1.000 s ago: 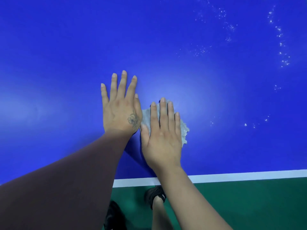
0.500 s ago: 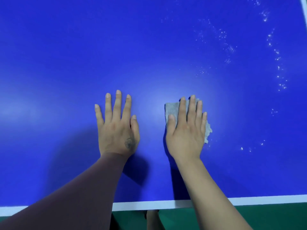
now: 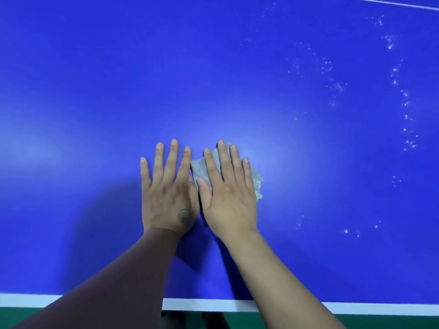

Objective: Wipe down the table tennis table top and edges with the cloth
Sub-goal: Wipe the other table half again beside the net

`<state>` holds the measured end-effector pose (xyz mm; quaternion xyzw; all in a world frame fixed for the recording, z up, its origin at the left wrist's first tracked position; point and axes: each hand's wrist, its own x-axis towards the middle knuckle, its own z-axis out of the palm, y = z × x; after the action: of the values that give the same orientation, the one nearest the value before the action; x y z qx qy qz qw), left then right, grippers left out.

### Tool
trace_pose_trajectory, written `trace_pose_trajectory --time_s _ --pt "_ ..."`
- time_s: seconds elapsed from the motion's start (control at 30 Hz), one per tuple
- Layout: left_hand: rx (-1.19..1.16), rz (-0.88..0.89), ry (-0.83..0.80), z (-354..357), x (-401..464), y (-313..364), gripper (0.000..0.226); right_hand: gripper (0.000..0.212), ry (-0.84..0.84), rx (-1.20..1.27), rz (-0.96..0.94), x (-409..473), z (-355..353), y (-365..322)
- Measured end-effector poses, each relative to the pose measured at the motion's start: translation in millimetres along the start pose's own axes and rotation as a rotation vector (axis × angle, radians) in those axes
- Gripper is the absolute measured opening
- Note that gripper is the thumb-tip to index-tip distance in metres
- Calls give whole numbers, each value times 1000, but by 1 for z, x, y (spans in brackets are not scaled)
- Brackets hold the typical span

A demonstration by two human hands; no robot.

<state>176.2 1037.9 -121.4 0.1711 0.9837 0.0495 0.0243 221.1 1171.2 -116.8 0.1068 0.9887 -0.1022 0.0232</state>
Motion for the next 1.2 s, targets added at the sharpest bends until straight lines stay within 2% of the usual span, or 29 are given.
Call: trace_pose_trajectory --time_s 0.1,0.23,0.37,0.5,0.67,0.8,0.87,0.97,1.1,1.2 --pt "-5 3 5 0 1 0 67 62 -9 -10 -1 -25 -6 26" --pt "-23 -10 5 0 -1 0 68 64 6 -14 98 -24 -17 68" --pt "-35 -10 3 2 -1 0 68 67 76 -43 250 29 -19 87" --pt "-31 -6 12 2 -1 1 69 74 104 -32 368 98 -15 65" --pt "-9 5 16 2 -1 0 69 70 76 -31 245 132 -6 19" --pt "-1 2 26 -3 -1 2 69 64 52 2 4 86 -4 -3" --pt "9 1 21 -6 -1 3 67 64 23 3 -50 53 -4 2" --pt "-58 -30 76 -10 0 5 62 64 6 17 -27 16 -7 27" --pt "-135 -74 252 -13 38 6 42 66 15 2 68 3 -16 72" --pt "-146 -110 239 -18 95 9 46 67 26 -3 159 28 -21 92"
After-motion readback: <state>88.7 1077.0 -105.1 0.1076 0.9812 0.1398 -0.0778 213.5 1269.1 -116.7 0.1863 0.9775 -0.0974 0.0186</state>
